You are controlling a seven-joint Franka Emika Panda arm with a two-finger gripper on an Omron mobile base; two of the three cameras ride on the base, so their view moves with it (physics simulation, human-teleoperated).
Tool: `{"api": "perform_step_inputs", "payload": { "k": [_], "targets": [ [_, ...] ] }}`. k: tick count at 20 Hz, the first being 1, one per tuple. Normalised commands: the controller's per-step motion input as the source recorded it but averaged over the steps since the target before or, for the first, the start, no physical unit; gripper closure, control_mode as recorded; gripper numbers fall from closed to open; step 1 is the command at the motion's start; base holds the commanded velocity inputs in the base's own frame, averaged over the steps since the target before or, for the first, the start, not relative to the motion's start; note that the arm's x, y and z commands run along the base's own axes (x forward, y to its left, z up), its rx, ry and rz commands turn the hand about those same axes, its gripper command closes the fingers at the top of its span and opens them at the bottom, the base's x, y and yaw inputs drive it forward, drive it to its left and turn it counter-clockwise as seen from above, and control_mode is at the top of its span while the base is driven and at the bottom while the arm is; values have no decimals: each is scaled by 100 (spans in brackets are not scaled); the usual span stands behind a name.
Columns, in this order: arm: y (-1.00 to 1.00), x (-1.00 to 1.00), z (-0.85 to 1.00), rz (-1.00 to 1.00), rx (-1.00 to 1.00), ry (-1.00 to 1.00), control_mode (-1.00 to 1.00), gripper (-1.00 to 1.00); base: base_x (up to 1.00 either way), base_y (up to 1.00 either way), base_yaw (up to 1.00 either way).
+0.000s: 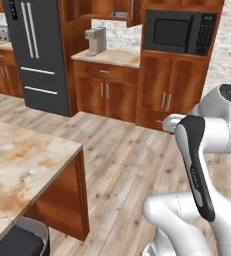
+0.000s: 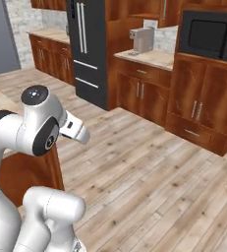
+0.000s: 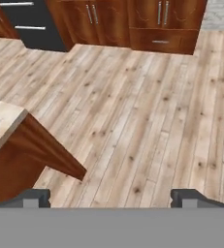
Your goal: Retrieve the tupperware and aluminum foil from the cabinet and place them on the dining counter near the plate with tomato and lemon wedge to prepare for storing leftovers.
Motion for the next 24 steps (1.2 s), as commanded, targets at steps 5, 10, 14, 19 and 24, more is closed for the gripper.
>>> {"api": "perform_step_inputs", "payload": {
  "k": [5,10,14,19,24],
  "targets": [
    [0,0,0,0,0,0,100,-100,100,-4,-30],
    [0,0,0,0,0,0,100,-100,100,4,-24],
    [0,0,0,0,0,0,100,-100,100,0,-21],
    [0,0,0,0,0,0,100,-100,100,0,-2],
    [0,0,0,0,0,0,100,-100,100,0,27]
  ]
}}
